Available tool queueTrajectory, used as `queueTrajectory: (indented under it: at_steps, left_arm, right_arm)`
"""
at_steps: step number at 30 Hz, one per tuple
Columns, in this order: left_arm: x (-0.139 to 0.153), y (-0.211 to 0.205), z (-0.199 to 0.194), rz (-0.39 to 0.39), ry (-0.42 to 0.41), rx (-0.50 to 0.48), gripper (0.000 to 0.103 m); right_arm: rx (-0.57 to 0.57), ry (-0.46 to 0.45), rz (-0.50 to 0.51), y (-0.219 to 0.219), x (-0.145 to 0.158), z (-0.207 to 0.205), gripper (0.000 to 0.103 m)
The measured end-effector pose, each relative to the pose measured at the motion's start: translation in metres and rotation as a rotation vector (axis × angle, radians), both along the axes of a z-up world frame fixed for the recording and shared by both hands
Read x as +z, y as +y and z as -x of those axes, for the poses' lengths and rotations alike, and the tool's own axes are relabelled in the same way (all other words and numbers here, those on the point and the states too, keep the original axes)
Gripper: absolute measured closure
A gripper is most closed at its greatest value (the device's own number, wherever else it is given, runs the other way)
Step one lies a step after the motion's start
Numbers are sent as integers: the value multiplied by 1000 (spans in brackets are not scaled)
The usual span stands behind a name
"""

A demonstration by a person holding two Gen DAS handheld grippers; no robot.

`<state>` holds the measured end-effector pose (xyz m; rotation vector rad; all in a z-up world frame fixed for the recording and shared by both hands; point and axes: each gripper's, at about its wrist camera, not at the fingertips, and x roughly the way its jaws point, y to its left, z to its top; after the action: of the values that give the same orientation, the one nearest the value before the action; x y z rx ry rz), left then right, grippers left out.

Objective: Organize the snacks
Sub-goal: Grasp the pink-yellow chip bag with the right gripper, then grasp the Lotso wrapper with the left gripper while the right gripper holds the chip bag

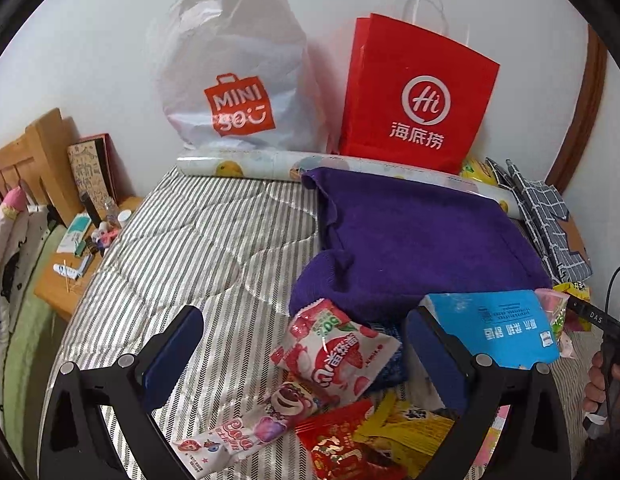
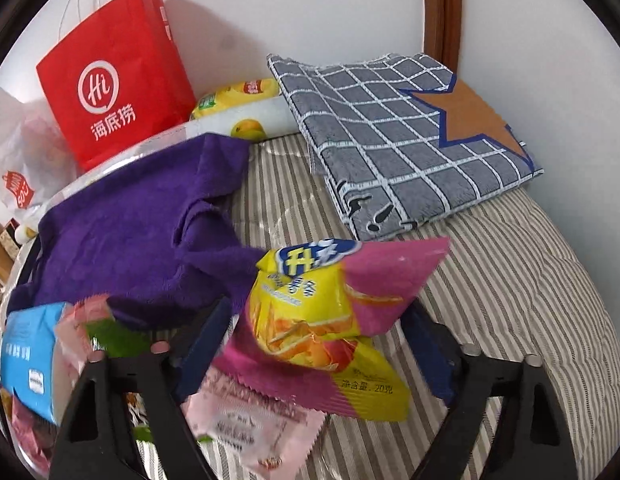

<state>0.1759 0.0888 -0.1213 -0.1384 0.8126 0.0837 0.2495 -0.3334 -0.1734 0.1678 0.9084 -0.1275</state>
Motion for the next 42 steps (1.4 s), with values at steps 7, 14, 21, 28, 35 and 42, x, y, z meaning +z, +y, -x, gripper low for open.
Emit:
queueTrajectory:
  at_steps: [7, 14, 21, 28, 35, 42]
  left_arm:
    - [0, 11, 8, 12, 5, 12, 1]
    - [-1, 29, 26, -1, 27, 27, 1]
    - [-9, 40, 50, 15, 45, 19, 2]
    - [-23, 42, 58, 53, 74, -14, 2]
    - [-35, 40, 44, 53, 93, -18, 2]
    - [-45, 37, 19, 43, 119, -42, 11]
  right_arm:
    - [11, -52, 48, 9, 17, 11, 45]
    - [16, -126, 36, 24, 52, 43, 45]
    - [83, -144, -13, 58, 63, 78, 45]
    - [126, -122, -14, 84, 53, 101, 45]
    - [146, -95, -12, 93, 47, 110, 45]
    - [136, -75, -20, 92, 42, 110, 45]
